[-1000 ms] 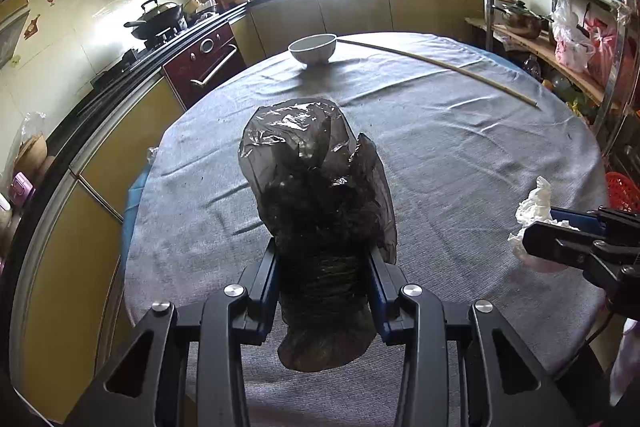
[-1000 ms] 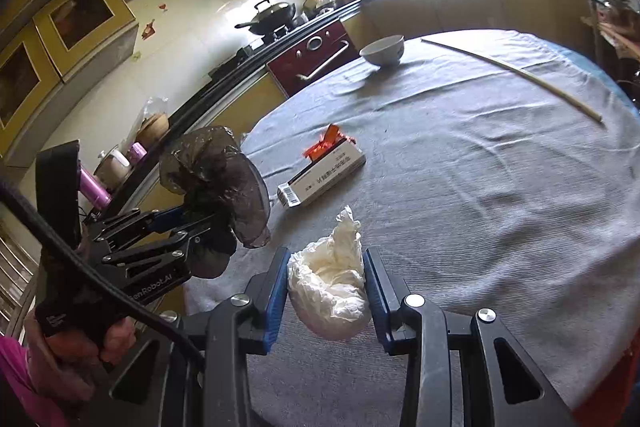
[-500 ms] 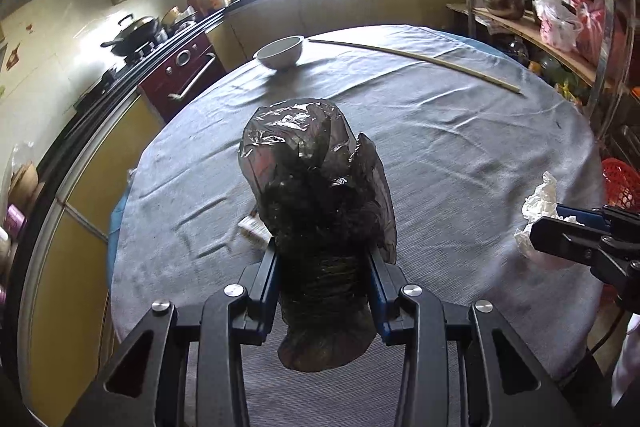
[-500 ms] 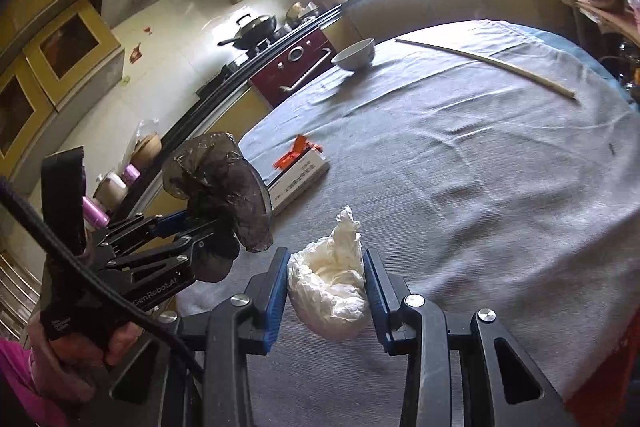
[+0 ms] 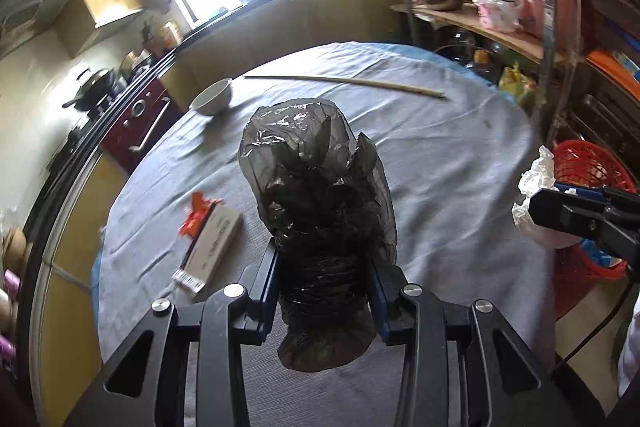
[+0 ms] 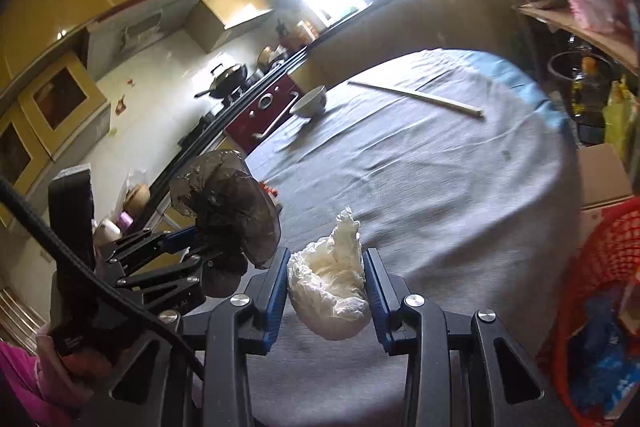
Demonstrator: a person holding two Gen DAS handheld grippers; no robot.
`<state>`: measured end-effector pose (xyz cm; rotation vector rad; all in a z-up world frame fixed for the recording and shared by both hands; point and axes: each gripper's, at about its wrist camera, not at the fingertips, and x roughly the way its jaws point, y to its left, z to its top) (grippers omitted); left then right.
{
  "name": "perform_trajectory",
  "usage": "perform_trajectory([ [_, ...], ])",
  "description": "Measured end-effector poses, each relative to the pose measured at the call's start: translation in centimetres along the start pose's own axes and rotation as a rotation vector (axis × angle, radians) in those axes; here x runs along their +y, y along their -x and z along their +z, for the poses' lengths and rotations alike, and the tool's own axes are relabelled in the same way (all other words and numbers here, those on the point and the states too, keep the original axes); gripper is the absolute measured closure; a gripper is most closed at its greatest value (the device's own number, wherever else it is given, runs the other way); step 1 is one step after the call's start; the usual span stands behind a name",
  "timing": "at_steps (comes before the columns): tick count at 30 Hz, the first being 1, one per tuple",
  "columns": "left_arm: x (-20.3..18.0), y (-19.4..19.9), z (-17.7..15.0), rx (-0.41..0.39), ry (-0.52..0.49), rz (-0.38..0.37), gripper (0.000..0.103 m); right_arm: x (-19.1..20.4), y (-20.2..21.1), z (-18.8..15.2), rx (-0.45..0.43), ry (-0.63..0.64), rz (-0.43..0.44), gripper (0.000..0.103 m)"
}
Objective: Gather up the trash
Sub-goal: 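Carry the black bag and white tissue toward the red basket with both tools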
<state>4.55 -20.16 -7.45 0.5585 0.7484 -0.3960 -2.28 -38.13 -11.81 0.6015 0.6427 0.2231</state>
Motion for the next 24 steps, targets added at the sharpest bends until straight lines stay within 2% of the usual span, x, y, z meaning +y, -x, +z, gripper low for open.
perform_trajectory([
  [24, -11.0, 1.6, 4.3, -0.065, -0.219, -0.098, 0.063, -8.4, 11.2, -1.1, -0.166, -0.16, -0.142, 0.064],
])
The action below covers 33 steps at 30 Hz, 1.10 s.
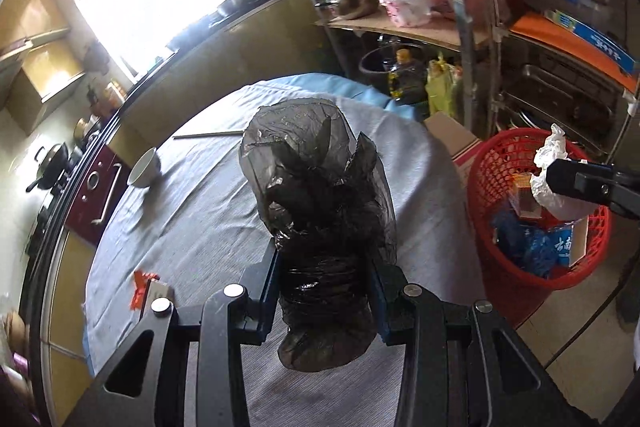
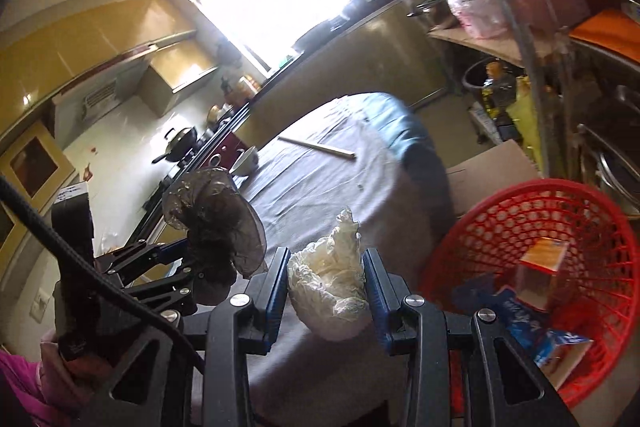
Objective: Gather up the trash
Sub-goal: 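Carry the black bag and white tissue toward the red basket with both tools, then open both tools to drop the black bag and tissue into the basket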
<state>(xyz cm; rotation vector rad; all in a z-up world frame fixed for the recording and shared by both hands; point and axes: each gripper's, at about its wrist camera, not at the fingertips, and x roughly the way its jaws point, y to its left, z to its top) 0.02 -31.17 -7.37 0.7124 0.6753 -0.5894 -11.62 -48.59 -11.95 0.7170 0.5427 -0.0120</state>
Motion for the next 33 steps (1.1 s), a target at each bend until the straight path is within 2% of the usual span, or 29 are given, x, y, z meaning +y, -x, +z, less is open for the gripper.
perform_trajectory([
  [17, -5.8, -2.5, 2.2, 0.036, -0.106, -0.104, 0.063, -7.1, 4.0, -0.4, -0.052, -0.153, -0.105, 0.064],
  [30, -11.5, -4.4, 4.8, 0.052, -0.165, -0.382, 0.063, -11.0, 7.2, 0.3, -0.105, -0.237, -0.194, 0.064],
  [33, -12.9, -4.5, 5.4, 0.053, -0.176, -0.472, 0.061, -11.3, 7.4, 0.2, -0.106, -0.248, -0.202, 0.064],
])
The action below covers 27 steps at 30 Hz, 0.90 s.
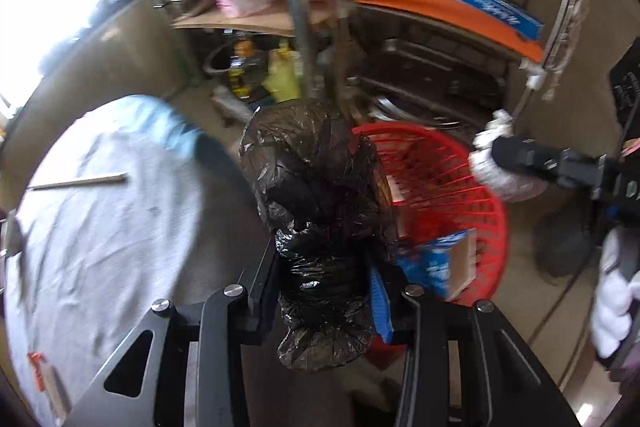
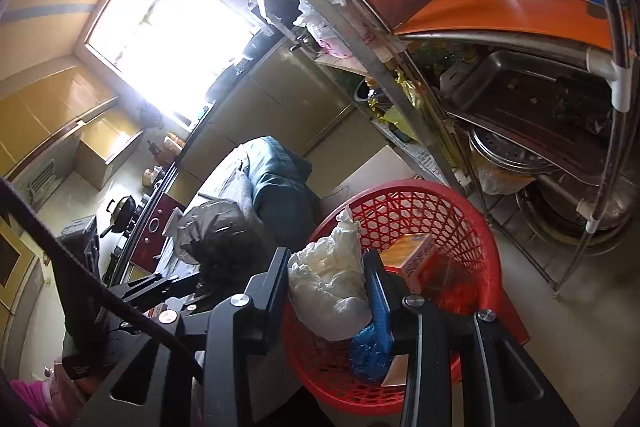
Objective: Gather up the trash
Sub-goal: 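Open both tools to drop the black bag and tissue into the basket, then move both open tools back over the table toward the white box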
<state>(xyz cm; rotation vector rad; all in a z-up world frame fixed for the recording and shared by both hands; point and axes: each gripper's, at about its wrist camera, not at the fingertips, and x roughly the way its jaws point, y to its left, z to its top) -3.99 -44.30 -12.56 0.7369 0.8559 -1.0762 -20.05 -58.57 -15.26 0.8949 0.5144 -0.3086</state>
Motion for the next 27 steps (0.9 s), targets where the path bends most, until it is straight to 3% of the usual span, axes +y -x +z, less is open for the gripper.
perform_trajectory([
  [3, -1.0, -0.4, 0.5, -0.004, -0.022, -0.045, 0.05, -0.2, 0.0, 0.0, 0.003, -0.013, -0.005, 0.064],
  [4, -1.0, -0.3, 0.6, -0.008, -0.019, -0.043, 0.041, -0.2, 0.0, 0.1, 0.004, -0.02, -0.009, 0.064],
  [5, -0.9, 0.0, 0.5, -0.015, -0.013, -0.046, 0.037, -0.2, 0.1, 0.1, 0.005, -0.029, -0.013, 0.055],
  [7, -0.4, 0.7, 0.3, -0.032, -0.003, -0.059, 0.037, -0.3, 0.5, 0.3, -0.004, -0.061, -0.011, 0.041],
  [12, 1.2, 2.5, -0.9, -0.056, 0.032, -0.02, 0.037, 0.4, 1.3, 0.8, -0.052, -0.042, 0.001, 0.041],
  [17, 3.9, 4.6, -4.1, -0.058, 0.096, 0.056, 0.037, 1.8, 1.2, 0.5, -0.044, -0.012, 0.021, 0.041],
  [27, 12.4, 11.6, -14.5, -0.09, 0.354, 0.264, 0.037, 6.7, -1.6, -1.7, 0.047, 0.07, 0.081, 0.041],
])
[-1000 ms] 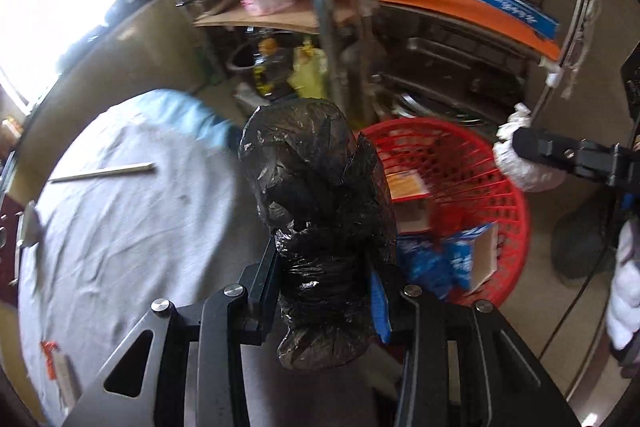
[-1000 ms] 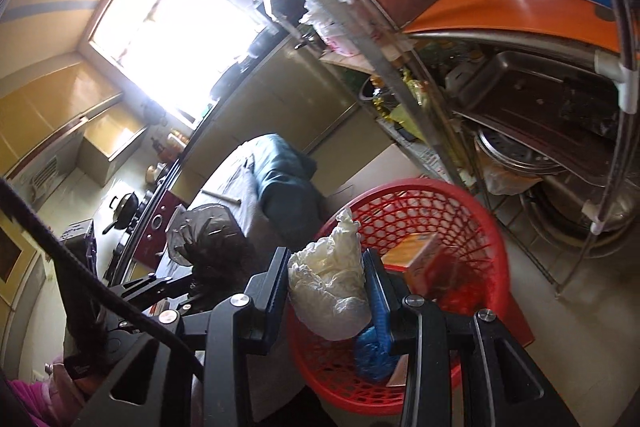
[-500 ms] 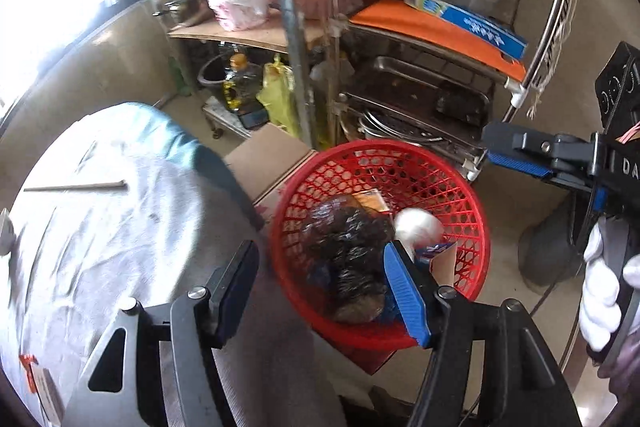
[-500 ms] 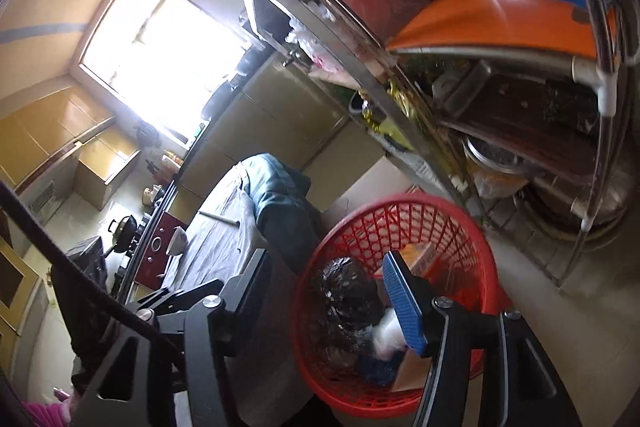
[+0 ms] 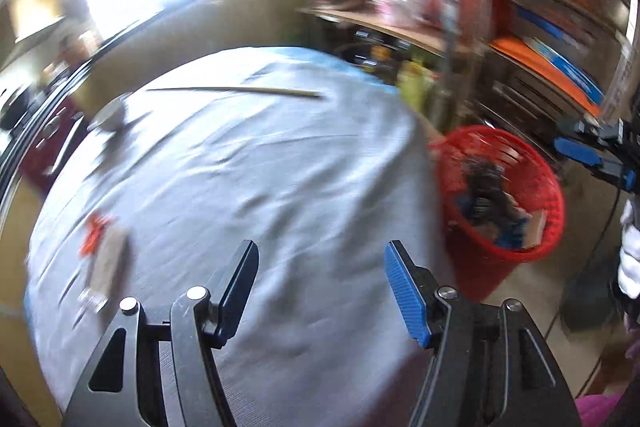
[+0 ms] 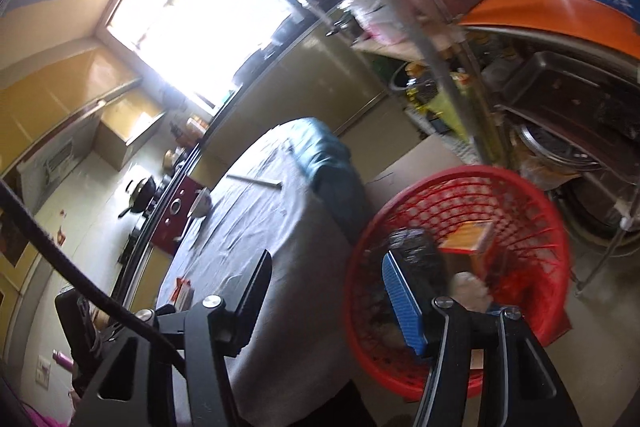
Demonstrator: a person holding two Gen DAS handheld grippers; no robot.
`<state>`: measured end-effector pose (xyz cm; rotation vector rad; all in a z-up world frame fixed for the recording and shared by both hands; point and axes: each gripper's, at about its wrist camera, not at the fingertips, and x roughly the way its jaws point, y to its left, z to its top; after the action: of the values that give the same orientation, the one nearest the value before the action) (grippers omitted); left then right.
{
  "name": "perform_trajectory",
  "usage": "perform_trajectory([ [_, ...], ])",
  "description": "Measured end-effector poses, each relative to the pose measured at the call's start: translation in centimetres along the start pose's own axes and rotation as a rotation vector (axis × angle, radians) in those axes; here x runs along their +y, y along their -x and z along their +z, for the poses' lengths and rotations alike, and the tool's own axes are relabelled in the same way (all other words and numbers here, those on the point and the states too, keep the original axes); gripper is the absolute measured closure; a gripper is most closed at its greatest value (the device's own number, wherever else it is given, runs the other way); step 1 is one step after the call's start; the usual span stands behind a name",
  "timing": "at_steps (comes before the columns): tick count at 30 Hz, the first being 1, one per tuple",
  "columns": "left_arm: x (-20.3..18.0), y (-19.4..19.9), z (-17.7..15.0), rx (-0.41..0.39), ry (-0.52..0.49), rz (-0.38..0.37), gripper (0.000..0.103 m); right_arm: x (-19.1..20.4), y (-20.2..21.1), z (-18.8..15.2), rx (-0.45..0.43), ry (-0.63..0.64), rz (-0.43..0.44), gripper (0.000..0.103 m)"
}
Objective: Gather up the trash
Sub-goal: 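Move both open tools back over the table toward the white box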
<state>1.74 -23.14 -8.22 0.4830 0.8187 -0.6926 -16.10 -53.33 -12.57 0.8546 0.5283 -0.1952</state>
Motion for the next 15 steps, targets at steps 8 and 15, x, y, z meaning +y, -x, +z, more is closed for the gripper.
perform_trajectory([
  [8, 8.2, 4.8, -4.2, -0.081, 0.169, 0.153, 0.034, 7.3, -1.7, -1.8, 0.054, 0.139, 0.04, 0.041],
  [15, 13.4, 7.6, -10.0, -0.113, 0.247, 0.241, 0.034, 13.7, -3.4, -4.4, 0.118, 0.255, 0.046, 0.041],
])
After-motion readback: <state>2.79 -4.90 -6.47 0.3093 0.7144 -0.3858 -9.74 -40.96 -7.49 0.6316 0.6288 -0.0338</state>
